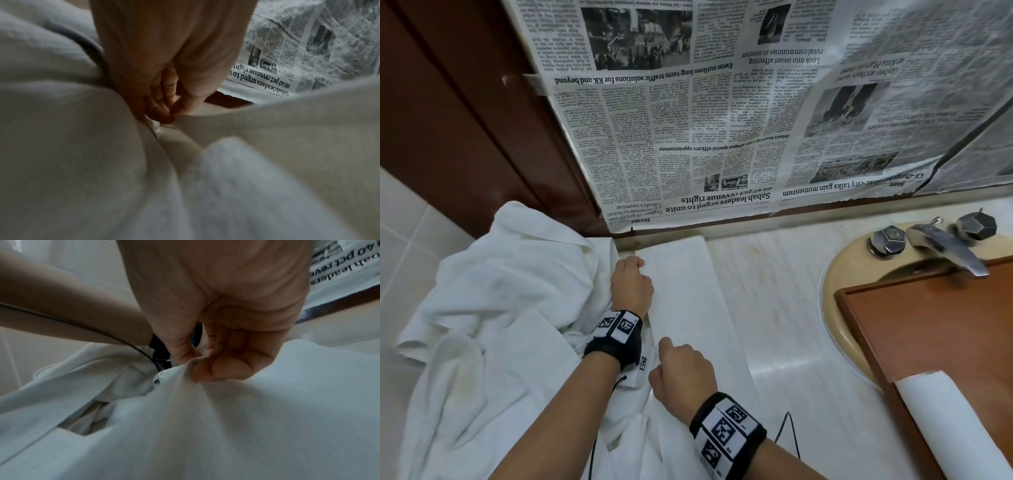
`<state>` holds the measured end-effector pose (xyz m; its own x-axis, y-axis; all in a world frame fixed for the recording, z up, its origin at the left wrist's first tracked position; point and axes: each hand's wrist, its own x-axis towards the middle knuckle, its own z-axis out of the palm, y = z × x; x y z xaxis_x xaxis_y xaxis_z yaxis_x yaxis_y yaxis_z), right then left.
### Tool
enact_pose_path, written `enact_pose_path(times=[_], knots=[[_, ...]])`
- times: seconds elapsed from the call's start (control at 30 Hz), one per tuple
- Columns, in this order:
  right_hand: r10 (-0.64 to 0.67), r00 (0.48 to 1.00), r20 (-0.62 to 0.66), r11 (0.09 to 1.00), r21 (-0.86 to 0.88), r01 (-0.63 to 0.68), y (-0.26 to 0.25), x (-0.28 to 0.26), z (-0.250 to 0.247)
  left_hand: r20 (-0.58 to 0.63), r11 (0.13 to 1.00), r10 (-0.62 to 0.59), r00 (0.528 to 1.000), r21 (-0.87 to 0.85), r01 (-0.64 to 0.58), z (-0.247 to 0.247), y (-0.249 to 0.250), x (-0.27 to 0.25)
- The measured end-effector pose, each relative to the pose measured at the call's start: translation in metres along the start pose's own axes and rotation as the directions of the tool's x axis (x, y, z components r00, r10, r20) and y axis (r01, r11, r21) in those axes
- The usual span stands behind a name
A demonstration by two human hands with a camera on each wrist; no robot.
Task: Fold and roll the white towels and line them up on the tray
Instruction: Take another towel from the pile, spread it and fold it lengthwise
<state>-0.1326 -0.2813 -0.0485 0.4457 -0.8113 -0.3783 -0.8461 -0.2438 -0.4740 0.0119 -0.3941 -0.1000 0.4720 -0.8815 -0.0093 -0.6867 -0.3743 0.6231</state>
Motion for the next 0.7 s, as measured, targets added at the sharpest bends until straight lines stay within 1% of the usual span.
enact_pose_path(times=[0.07,0.13,0.23,0.27,0.33,0.37,0.4,0.5,0.57,0.63,0.7], knots=[[-0.029,0.999,0.033,1.000,-0.001,0.029,0.000,0.001,0.006,0.005,0.999,-0.026,1.000,0.030,0.026,0.000,-0.003,0.000],[-0.023,0.997,0.070,1.000,0.002,0.023,0.004,0.003,0.015,0.016,0.997,-0.045,0.999,0.065,0.044,0.001,-0.005,0.001],[-0.001,0.995,0.103,0.999,0.043,-0.004,0.012,0.004,0.020,0.048,0.991,-0.037,0.998,0.127,0.031,0.003,-0.007,0.002],[-0.010,0.997,0.081,0.997,0.074,0.004,0.016,0.002,0.019,0.067,0.987,-0.034,0.997,0.161,0.023,0.004,-0.008,0.002],[-0.039,0.999,-0.011,0.995,0.092,0.040,0.032,-0.011,0.011,0.109,0.974,-0.026,0.994,0.227,0.000,0.005,-0.009,0.001],[-0.041,0.998,-0.039,0.996,0.074,0.044,0.043,-0.020,0.006,0.128,0.970,-0.015,0.992,0.242,-0.016,0.006,-0.008,-0.001],[-0.020,0.999,-0.035,0.998,0.058,0.022,0.057,-0.029,0.001,0.138,0.967,0.000,0.990,0.252,-0.035,0.006,-0.007,-0.002],[0.083,0.992,0.091,0.995,0.040,-0.086,0.107,-0.059,-0.014,0.178,0.946,0.018,0.984,0.317,-0.074,0.009,-0.005,-0.006],[0.118,0.985,0.128,0.992,0.033,-0.123,0.136,-0.084,-0.020,0.236,0.937,0.027,0.971,0.334,-0.107,0.011,-0.002,-0.008],[0.129,0.986,0.105,0.991,-0.039,-0.126,0.153,-0.109,-0.019,0.271,0.934,0.040,0.962,0.332,-0.132,0.013,0.004,-0.011],[0.076,0.997,0.018,0.982,-0.176,-0.072,0.155,-0.129,-0.012,0.282,0.939,0.044,0.958,0.316,-0.136,0.016,0.009,-0.014]])
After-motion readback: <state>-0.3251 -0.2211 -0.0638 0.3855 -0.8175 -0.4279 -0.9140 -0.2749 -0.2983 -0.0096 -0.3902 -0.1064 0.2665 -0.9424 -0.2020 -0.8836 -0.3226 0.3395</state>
